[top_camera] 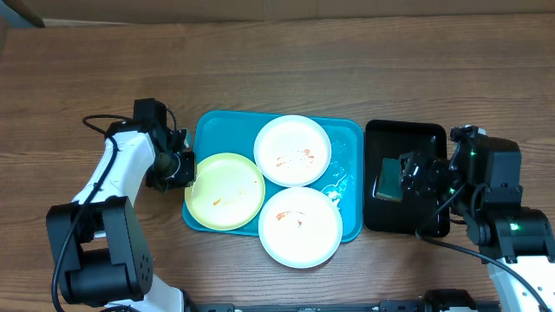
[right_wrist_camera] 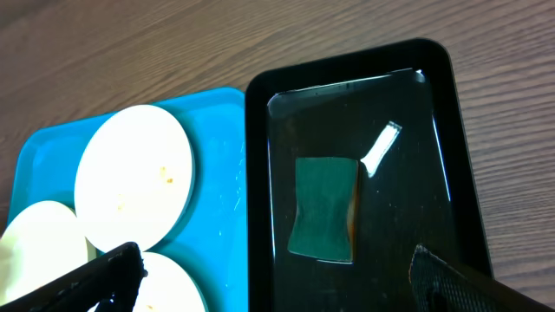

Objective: Clean dirty plates on tray and stack at the side
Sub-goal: 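Grip the yellow plate's left rim with the left gripper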

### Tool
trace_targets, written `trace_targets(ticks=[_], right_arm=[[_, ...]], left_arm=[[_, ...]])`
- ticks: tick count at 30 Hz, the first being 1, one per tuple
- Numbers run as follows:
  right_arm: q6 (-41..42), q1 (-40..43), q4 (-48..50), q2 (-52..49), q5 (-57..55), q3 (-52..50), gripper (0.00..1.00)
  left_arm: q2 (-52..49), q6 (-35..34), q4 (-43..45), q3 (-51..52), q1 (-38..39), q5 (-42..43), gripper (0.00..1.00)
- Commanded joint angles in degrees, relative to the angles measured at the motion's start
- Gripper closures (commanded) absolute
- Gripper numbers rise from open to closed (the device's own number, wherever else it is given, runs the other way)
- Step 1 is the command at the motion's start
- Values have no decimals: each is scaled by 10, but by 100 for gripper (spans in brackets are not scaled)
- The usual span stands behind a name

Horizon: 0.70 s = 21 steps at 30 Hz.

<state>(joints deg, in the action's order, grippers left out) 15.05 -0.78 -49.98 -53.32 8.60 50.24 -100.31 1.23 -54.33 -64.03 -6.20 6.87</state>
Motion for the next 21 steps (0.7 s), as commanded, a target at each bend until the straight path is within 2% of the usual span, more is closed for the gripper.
trace_targets(ticks=[1,5,6,8,11,15,21], right_arm=[[4,2,-3,-4,0,18,0],[4,2,-3,-19,1,18,0],[4,2,-4,-24,1,18,0],[4,2,-7,-32,0,18,0],[4,2,-10,-40,0,18,0],[4,2,-5,-40,0,18,0],[4,2,-14,-40,0,18,0]], left_arm=[[-2,-2,-5,-9,2,4,86],[-2,-2,-7,-9,2,-2,87],[-2,-2,-9,-9,2,-2,81],[-2,-2,-9,-9,2,-2,50],[-2,-1,-7,-9,2,7,29],[-2,3,10,-9,2,6,26],[-2,20,44,-9,4,6,34]])
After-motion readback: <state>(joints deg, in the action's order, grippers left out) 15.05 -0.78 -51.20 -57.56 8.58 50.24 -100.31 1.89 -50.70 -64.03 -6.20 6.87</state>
